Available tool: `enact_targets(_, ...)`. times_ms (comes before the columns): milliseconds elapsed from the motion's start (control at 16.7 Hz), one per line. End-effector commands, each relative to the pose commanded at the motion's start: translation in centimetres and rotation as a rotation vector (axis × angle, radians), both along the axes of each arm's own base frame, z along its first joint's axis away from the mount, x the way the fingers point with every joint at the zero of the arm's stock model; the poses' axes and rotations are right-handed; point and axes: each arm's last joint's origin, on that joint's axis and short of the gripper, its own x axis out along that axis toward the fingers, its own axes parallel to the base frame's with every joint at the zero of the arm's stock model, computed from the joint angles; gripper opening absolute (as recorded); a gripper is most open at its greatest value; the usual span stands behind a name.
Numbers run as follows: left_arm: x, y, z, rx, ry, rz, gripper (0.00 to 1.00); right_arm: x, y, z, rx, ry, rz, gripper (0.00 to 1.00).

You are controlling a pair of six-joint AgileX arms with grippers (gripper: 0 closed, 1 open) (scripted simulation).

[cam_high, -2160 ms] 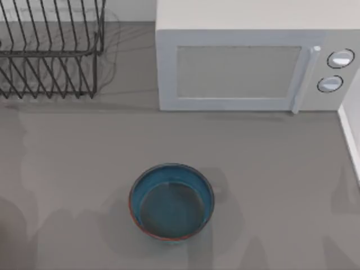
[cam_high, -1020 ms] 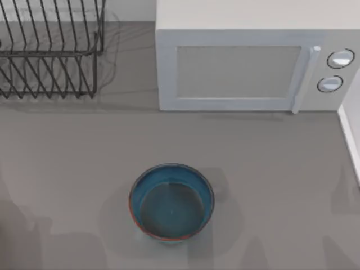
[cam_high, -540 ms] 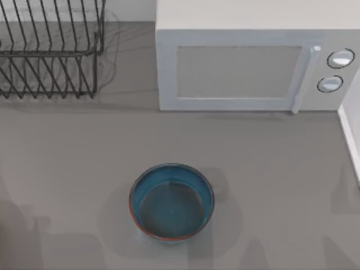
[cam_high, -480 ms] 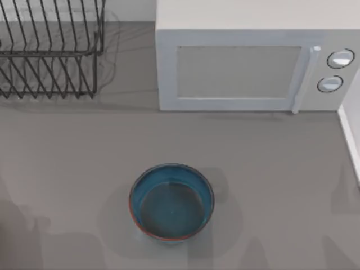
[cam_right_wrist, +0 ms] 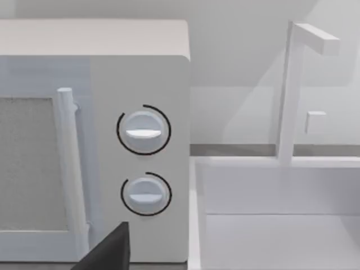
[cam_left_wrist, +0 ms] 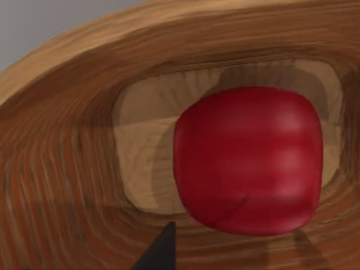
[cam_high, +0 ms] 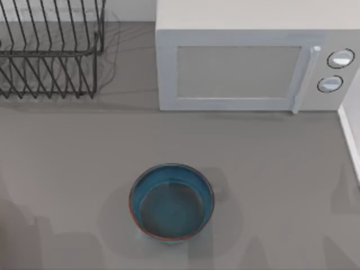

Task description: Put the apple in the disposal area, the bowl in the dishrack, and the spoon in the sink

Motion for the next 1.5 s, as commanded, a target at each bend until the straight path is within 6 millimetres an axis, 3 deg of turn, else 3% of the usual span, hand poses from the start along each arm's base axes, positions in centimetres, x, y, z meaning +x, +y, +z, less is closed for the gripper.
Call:
enact_targets(600, 0.0, 0.0, 0.0, 0.001, -0.002, -0.003, 1.00, 0.0, 0.0, 0.0, 0.000, 0.000, 0.000, 1.00)
enact_targets(780, -0.4, -0.7, 0.1, 0.034, -0.062, -0.079, 1.00, 0.0, 0.0, 0.0, 0.000, 0.000, 0.000, 1.00)
enact_targets(1140, -3.9, -4.2, 0.4, 0.284, -0.412, -0.467, 1.00, 0.0, 0.0, 0.0, 0.000, 0.000, 0.000, 1.00)
enact_targets(1500, -8.1, -7.4, -1.4, 0.800, -0.892, -0.915, 1.00, 0.0, 0.0, 0.0, 0.000, 0.000, 0.000, 1.00)
